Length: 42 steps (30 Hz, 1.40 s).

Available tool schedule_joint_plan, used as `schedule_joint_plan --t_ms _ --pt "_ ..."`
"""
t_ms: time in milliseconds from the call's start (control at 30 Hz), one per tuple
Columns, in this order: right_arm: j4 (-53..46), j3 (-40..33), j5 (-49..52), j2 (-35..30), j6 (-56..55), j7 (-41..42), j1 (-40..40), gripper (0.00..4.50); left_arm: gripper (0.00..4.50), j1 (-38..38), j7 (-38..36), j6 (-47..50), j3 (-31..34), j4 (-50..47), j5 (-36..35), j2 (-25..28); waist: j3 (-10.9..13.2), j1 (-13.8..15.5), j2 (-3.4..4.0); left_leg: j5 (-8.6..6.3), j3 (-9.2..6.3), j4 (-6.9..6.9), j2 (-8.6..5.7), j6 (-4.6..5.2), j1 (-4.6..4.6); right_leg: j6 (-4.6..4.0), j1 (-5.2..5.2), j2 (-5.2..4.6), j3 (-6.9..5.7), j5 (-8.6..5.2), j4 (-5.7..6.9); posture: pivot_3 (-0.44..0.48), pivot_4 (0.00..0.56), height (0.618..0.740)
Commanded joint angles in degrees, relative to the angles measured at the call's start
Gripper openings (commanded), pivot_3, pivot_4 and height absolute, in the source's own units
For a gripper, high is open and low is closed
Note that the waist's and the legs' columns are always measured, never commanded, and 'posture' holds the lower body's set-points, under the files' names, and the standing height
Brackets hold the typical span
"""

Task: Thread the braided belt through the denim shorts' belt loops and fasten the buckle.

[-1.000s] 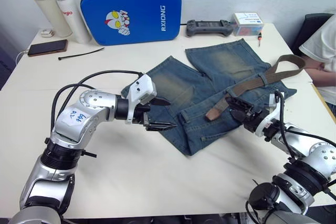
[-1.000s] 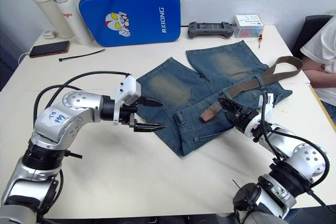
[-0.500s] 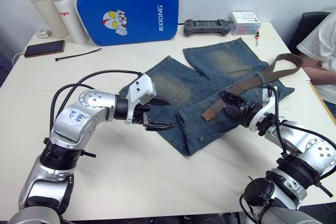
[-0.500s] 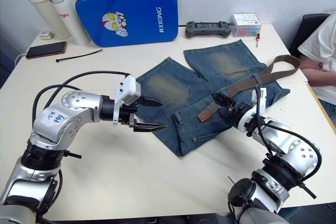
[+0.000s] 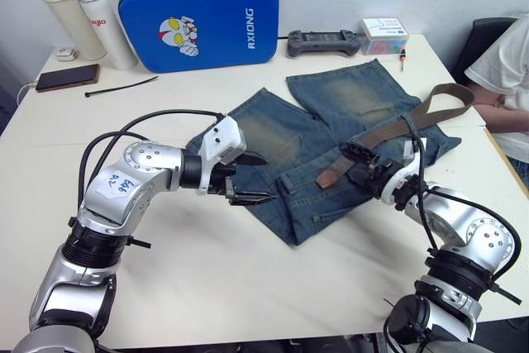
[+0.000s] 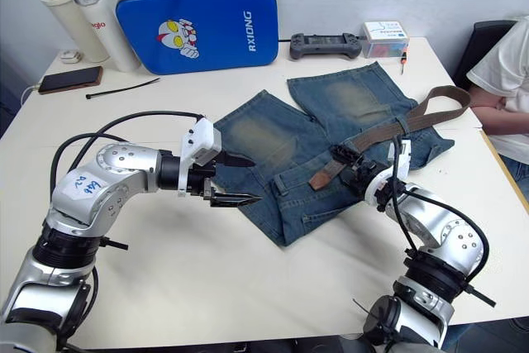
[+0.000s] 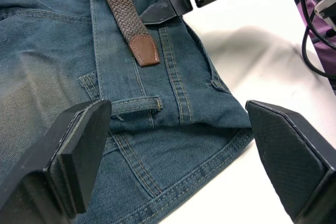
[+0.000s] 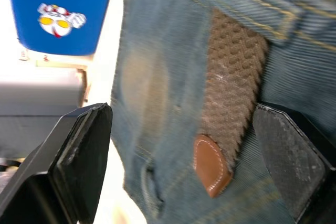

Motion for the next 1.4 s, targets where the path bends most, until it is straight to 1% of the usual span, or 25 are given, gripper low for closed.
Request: schedule_joint_plan --t_ms 33,167,333,367,433,533,667,700,833,1000,1167,1233,1333,1400 --pt "-1.53 3.50 6.40 -2.25 -5.04 -0.72 1.29 4.41 4.50 -0.11 0.15 -0.56 1.28 -1.96 -0.07 0.81 0.00 0.05 0.00 0.00 0.00 -0.01 0.00 0.00 0.00 0.00 0.00 0.00 0.00 0.00 -0.02 0.000 0.150 0.740" --pt "0.53 7.70 4.53 -3.81 -8.09 1.04 2.36 4.41 4.50 -0.39 0.24 -0.55 1.14 -1.80 -0.14 0.79 0.00 0.08 0.00 0.00 0.00 -0.01 0.00 0.01 -0.03 0.00 0.00 -0.01 -0.01 0.00 -0.08 0.000 0.150 0.740" --pt "3.00 11.02 2.19 -4.32 -12.01 3.42 3.29 4.41 4.50 -0.72 0.26 -0.70 1.01 -1.51 -0.04 0.64 0.00 0.03 0.00 -0.01 0.00 -0.06 0.02 0.01 -0.02 0.00 0.00 0.00 -0.01 0.00 -0.11 0.000 0.150 0.740" --pt "3.39 11.38 1.87 -4.02 -12.98 3.75 3.50 4.20 4.50 -0.73 0.25 -0.73 0.99 -1.53 0.00 0.68 0.00 0.03 0.00 -0.01 0.00 -0.06 0.02 0.01 -0.02 0.00 0.01 0.00 -0.01 0.00 -0.12 0.000 0.150 0.740" --pt "3.95 11.84 1.08 -3.55 -14.84 4.20 3.93 3.63 4.50 -0.74 0.25 -0.71 1.02 -1.62 0.03 0.80 0.00 0.09 0.00 -0.01 0.00 -0.05 0.02 0.02 -0.01 0.00 0.02 0.00 -0.01 0.00 -0.13 0.000 0.150 0.740" --pt "4.95 11.65 -0.49 -3.14 -17.98 4.45 4.51 2.19 4.50 -0.50 -0.03 -0.64 1.24 -2.12 -0.35 0.96 0.00 0.12 0.00 -0.01 -0.01 -0.06 0.01 0.02 -0.02 0.00 0.01 -0.01 -0.02 0.00 -0.14 0.000 0.150 0.740" --pt "4.00 11.28 1.27 -2.48 -20.14 4.94 4.92 0.22 4.50 -0.28 -0.02 -0.50 1.15 -2.42 -0.50 0.90 0.00 0.13 0.00 0.00 -0.01 -0.05 0.01 0.01 -0.02 0.00 0.02 -0.01 -0.02 0.00 -0.14 0.000 0.150 0.740" --pt "3.13 11.62 1.89 -2.32 -20.31 4.84 5.09 0.01 4.50 -0.40 0.04 -0.53 1.07 -2.23 -0.43 0.77 0.00 0.13 0.00 0.00 -0.02 -0.05 0.02 0.01 -0.01 0.00 0.03 -0.01 -0.02 0.00 -0.14 0.000 0.150 0.740" --pt "-0.21 13.60 4.95 -0.68 -21.30 3.61 5.29 0.01 4.50 -0.80 0.01 -0.63 0.96 -1.69 -0.34 0.57 0.00 0.13 0.00 -0.01 -0.03 -0.06 0.01 0.02 -0.02 0.00 0.03 -0.01 -0.03 0.00 -0.15 0.000 0.150 0.740" --pt "-6.66 19.36 6.04 2.67 -22.69 0.22 6.20 0.01 4.50 -0.92 -0.28 -0.85 0.92 -1.36 -0.22 0.73 0.00 -0.27 0.00 0.00 -0.02 -0.20 0.04 0.00 0.01 0.00 -0.02 0.01 -0.02 0.00 -0.16 0.000 0.150 0.740" --pt "-9.28 24.84 7.45 7.63 -25.16 -2.11 7.93 0.01 4.50 -1.22 -0.12 -0.75 0.56 -1.45 -0.13 0.39 0.00 -0.26 0.00 0.02 -0.03 -0.32 0.05 -0.02 0.04 0.00 -0.03 0.01 -0.03 0.00 -0.20 0.000 0.150 0.740" --pt "-10.64 27.67 9.72 9.30 -25.29 -3.77 8.46 0.01 4.50 -1.27 -0.23 -0.71 0.51 -1.47 -0.17 0.42 0.00 -0.38 0.00 0.02 -0.03 -0.33 0.05 -0.02 0.03 0.00 -0.03 0.01 -0.02 0.00 -0.24 0.000 0.150 0.740" --pt "-12.46 29.85 11.07 9.46 -25.80 -4.50 9.14 0.01 4.50 -1.18 -0.36 -0.69 0.61 -1.55 -0.21 0.64 0.00 -0.44 0.00 0.02 -0.03 -0.34 0.05 -0.02 0.03 0.00 -0.05 0.00 -0.02 0.00 -0.26 0.000 0.150 0.740" --pt "-13.00 29.93 10.73 9.19 -27.30 -4.23 9.48 0.01 4.50 -1.01 -0.37 -0.59 0.68 -1.69 -0.24 0.80 0.00 -0.36 0.00 0.02 -0.04 -0.35 0.05 -0.02 0.03 0.00 -0.05 -0.01 -0.02 0.00 -0.28 0.000 0.150 0.740"
